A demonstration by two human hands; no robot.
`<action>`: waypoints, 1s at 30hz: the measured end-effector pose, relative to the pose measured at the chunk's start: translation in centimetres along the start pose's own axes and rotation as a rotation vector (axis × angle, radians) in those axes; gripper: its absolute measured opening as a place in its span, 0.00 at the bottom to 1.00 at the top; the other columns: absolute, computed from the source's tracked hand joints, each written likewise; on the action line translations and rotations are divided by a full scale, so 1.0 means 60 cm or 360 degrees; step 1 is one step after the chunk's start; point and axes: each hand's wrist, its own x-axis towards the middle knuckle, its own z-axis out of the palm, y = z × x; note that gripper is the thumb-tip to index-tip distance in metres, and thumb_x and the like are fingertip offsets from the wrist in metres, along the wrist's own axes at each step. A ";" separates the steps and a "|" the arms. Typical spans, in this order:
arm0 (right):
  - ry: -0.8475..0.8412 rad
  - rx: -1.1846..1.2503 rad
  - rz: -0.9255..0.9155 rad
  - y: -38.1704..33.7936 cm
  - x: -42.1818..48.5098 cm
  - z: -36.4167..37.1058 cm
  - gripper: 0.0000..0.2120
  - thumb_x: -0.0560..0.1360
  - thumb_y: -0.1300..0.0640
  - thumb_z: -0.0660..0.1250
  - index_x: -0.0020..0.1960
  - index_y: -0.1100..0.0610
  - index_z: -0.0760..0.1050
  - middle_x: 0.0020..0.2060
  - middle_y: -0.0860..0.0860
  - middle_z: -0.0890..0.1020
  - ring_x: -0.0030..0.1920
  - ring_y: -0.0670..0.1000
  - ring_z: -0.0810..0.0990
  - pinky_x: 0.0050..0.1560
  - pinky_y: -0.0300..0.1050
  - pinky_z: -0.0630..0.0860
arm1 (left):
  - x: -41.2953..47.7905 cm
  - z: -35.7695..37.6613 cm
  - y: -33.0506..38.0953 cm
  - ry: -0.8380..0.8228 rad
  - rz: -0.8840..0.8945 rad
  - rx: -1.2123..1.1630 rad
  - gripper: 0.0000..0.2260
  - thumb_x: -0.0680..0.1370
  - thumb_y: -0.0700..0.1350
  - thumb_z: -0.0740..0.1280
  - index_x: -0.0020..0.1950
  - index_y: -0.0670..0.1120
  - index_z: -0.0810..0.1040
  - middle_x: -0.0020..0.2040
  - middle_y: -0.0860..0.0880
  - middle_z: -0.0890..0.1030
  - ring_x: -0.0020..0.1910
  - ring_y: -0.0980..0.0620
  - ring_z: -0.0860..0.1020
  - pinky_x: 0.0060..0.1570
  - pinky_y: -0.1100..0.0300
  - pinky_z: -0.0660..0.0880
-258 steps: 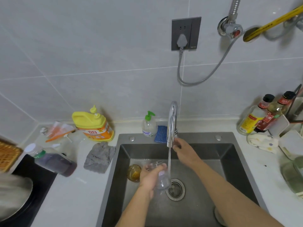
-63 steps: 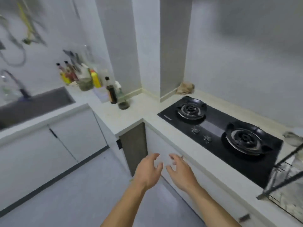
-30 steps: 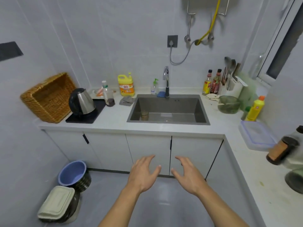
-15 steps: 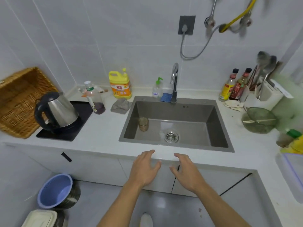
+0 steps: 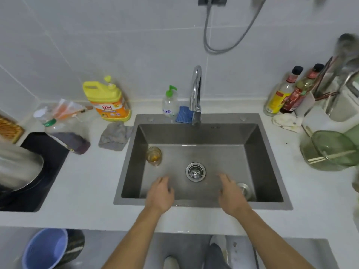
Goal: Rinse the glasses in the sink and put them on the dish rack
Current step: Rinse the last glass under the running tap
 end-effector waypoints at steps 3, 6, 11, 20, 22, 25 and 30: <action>-0.0112 -0.0087 0.0045 0.029 0.051 -0.021 0.31 0.77 0.68 0.63 0.78 0.54 0.63 0.72 0.55 0.70 0.67 0.59 0.75 0.65 0.46 0.69 | 0.039 0.024 0.031 -0.0025 -0.0066 0.0008 0.20 0.83 0.40 0.61 0.76 0.45 0.71 0.74 0.45 0.73 0.72 0.44 0.72 0.70 0.53 0.70; -0.0189 -0.0126 -0.0023 0.046 0.099 -0.026 0.28 0.78 0.66 0.62 0.77 0.54 0.64 0.73 0.56 0.69 0.68 0.59 0.75 0.67 0.47 0.69 | 0.071 0.043 0.048 -0.0020 -0.0188 -0.0001 0.24 0.80 0.36 0.62 0.77 0.45 0.71 0.74 0.46 0.73 0.72 0.44 0.72 0.71 0.53 0.70; -0.0348 -0.0138 -0.0151 0.039 0.152 -0.001 0.27 0.79 0.62 0.64 0.77 0.54 0.64 0.73 0.56 0.69 0.71 0.59 0.71 0.69 0.46 0.66 | 0.089 0.072 0.049 -0.0137 -0.0320 -0.0016 0.22 0.81 0.39 0.67 0.76 0.47 0.73 0.72 0.47 0.75 0.68 0.45 0.76 0.70 0.51 0.74; -0.0445 0.0019 -0.0170 -0.025 0.230 0.056 0.28 0.78 0.61 0.66 0.76 0.52 0.65 0.74 0.54 0.69 0.73 0.58 0.70 0.72 0.49 0.67 | 0.195 0.030 -0.003 0.0060 -0.0581 -0.0252 0.26 0.82 0.46 0.68 0.79 0.47 0.66 0.70 0.45 0.77 0.68 0.42 0.76 0.69 0.45 0.75; -0.0425 0.0039 -0.0138 -0.040 0.250 0.062 0.27 0.78 0.61 0.66 0.76 0.53 0.65 0.72 0.55 0.70 0.71 0.58 0.71 0.71 0.51 0.69 | 0.229 0.021 -0.018 0.0149 -0.0659 -0.0349 0.28 0.81 0.48 0.70 0.79 0.46 0.64 0.69 0.43 0.77 0.67 0.41 0.77 0.68 0.45 0.75; -0.0373 0.0074 -0.0072 -0.059 0.279 0.062 0.27 0.80 0.59 0.66 0.77 0.52 0.63 0.71 0.56 0.71 0.69 0.58 0.72 0.68 0.49 0.70 | 0.280 0.005 -0.035 0.0248 -0.0766 -0.0474 0.38 0.80 0.51 0.72 0.82 0.41 0.56 0.74 0.38 0.72 0.71 0.37 0.74 0.71 0.43 0.72; -0.0251 0.0131 0.0054 -0.078 0.329 0.050 0.26 0.81 0.59 0.64 0.77 0.56 0.60 0.69 0.58 0.71 0.66 0.58 0.73 0.65 0.50 0.71 | 0.363 -0.003 -0.050 0.0268 -0.0794 -0.0604 0.51 0.77 0.51 0.76 0.85 0.42 0.42 0.83 0.37 0.56 0.80 0.34 0.61 0.78 0.40 0.63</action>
